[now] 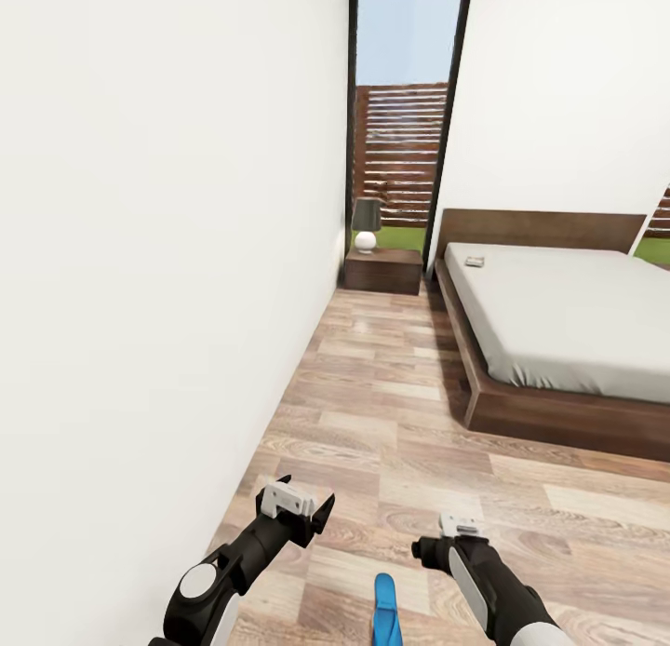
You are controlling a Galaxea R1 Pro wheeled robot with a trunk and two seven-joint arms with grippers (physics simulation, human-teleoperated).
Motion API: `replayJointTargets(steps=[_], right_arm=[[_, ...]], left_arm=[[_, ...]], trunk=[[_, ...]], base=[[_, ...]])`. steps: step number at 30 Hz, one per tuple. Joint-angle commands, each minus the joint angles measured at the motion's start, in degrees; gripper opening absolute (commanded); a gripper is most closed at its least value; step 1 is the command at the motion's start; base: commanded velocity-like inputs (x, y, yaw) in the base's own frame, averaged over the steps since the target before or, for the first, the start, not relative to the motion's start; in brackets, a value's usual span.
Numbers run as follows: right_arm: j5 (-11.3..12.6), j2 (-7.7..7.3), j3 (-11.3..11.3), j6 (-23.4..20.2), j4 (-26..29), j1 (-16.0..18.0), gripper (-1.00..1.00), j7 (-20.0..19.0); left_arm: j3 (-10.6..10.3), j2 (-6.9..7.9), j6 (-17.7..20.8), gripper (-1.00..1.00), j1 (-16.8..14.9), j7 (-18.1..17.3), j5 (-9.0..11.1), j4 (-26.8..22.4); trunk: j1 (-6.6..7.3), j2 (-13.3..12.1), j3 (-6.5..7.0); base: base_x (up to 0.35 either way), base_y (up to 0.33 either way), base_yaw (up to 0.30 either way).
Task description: In the bedroom, move the book from the bed onto either nightstand, and place the two sandals side by side next to the bed.
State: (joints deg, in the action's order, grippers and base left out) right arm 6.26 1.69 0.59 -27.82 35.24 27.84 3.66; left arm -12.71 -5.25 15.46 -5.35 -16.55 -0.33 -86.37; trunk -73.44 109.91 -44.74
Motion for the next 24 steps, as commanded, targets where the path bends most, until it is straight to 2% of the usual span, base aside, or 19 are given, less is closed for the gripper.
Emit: replayJointTargets(steps=[1, 24], right_arm=[[0.6, 0.02, 0.05, 0.01, 0.1, 0.02, 1.0, 0.38], [0.6, -0.02, 0.09, 0.92, 0.1, 0.02, 1.0, 0.38]], left_arm=[[0.06, -0.01, 0.36, 1.0, -0.02, -0.24, -0.02, -0.09], [0.06, -0.03, 0.36, 1.0, -0.03, -0.24, -0.02, -0.03]], trunk=[[-0.22, 0.44, -0.24], [-5.27, 9.67, -4.37]], base=[[0.0, 0.0, 0.0], [0.0, 0.0, 0.0]])
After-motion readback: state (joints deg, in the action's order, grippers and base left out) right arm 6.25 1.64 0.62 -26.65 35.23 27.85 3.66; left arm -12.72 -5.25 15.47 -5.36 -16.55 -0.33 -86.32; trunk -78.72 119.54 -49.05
